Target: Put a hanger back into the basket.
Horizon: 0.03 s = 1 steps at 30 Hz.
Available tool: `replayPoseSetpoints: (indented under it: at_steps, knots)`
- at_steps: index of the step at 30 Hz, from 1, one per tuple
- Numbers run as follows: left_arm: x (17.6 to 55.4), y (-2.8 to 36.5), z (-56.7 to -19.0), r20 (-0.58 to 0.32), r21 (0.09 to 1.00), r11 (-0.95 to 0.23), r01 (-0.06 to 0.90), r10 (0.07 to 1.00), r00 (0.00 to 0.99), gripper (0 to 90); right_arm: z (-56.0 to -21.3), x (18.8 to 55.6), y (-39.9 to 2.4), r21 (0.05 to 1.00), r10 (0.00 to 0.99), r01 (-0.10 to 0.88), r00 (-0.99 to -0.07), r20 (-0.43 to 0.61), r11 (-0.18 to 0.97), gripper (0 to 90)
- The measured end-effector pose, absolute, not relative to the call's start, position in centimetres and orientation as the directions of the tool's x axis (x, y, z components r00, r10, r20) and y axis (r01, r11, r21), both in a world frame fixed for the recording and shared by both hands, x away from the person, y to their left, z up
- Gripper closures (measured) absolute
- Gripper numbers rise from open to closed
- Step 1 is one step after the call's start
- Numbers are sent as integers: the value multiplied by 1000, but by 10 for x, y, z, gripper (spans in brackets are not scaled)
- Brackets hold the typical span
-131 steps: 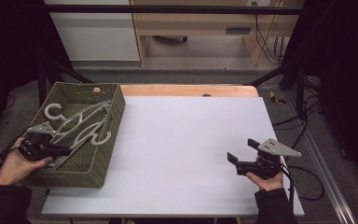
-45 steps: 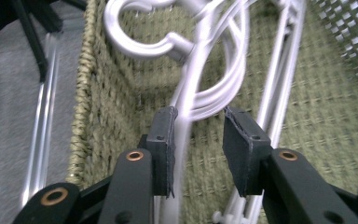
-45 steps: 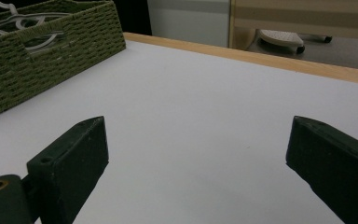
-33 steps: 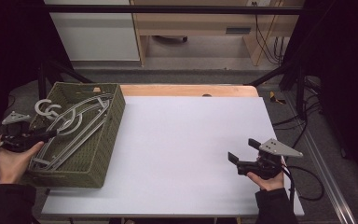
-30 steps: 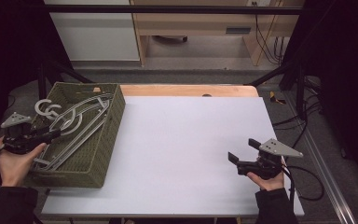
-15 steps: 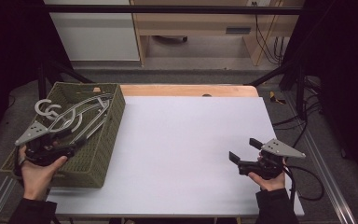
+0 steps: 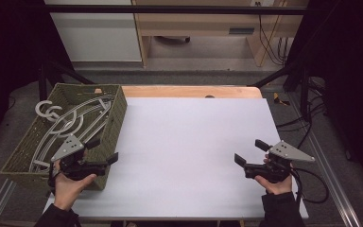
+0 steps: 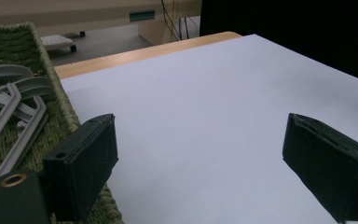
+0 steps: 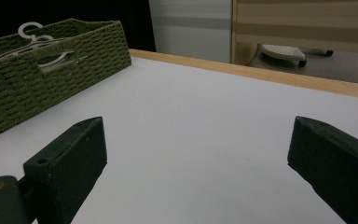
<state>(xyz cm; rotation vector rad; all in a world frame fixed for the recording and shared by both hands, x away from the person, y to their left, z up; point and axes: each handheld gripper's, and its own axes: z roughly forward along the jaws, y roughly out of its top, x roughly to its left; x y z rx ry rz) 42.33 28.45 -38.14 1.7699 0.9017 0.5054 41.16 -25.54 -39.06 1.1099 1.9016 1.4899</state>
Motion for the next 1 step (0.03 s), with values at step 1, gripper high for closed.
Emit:
replayPoseSetpoints:
  at_steps: [1]
  knots:
    - [423, 285, -381, -79, 925, -178, 336, 774, 628, 106, -390, 411, -257, 951, 823, 301, -557, 111, 76, 47]
